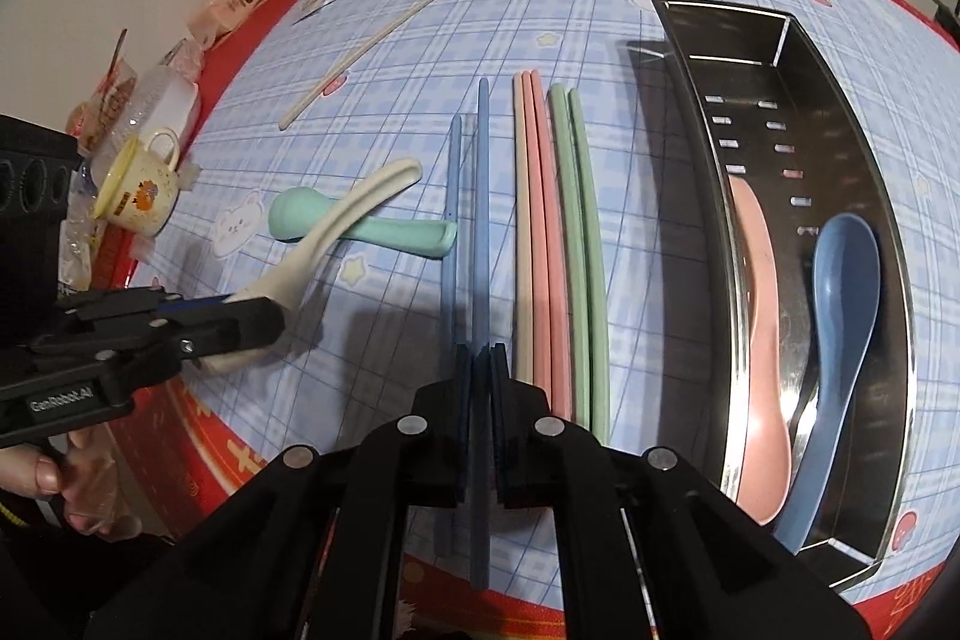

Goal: Organize utensils
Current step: 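Lift a blue chopstick with the right tool while the left tool lifts the beige spoon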

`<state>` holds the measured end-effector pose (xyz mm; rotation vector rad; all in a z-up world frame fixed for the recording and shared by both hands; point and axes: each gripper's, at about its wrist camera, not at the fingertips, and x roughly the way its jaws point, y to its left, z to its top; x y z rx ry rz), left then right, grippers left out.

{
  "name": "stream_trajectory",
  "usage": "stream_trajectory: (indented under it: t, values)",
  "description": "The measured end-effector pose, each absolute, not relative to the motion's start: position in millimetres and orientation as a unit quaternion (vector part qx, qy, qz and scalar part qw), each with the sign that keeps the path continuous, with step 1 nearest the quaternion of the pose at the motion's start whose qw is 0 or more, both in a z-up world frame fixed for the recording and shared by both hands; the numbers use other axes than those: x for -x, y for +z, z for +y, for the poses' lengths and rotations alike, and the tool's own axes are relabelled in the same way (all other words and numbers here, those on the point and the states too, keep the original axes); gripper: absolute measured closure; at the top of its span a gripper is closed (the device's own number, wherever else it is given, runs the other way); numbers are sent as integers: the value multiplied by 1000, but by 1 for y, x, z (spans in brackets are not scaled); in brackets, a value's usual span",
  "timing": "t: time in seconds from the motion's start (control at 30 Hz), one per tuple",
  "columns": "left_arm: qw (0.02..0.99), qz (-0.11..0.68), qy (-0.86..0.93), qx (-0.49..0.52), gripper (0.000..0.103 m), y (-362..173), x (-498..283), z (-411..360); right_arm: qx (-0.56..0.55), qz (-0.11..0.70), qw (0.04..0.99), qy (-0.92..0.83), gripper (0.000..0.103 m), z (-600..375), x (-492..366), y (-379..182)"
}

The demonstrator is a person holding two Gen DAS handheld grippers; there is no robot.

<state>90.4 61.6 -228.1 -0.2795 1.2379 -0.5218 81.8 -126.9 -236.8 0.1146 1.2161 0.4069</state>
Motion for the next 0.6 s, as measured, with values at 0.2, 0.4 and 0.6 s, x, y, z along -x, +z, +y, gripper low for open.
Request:
stream_trajectory:
  t: [0.2, 0.4, 0.6]
  values:
    - [788, 558, -237, 112, 92, -215, -84, 52, -71, 548, 809, 198, 96, -140, -76, -229]
    - [804, 541, -223, 107, 92, -199, -79, 48, -99, 516, 824, 212, 96, -158, -70, -214]
    - [814, 527, -220, 105, 92, -179, -77, 34, -115, 477, 844, 215, 96, -186, -64, -194]
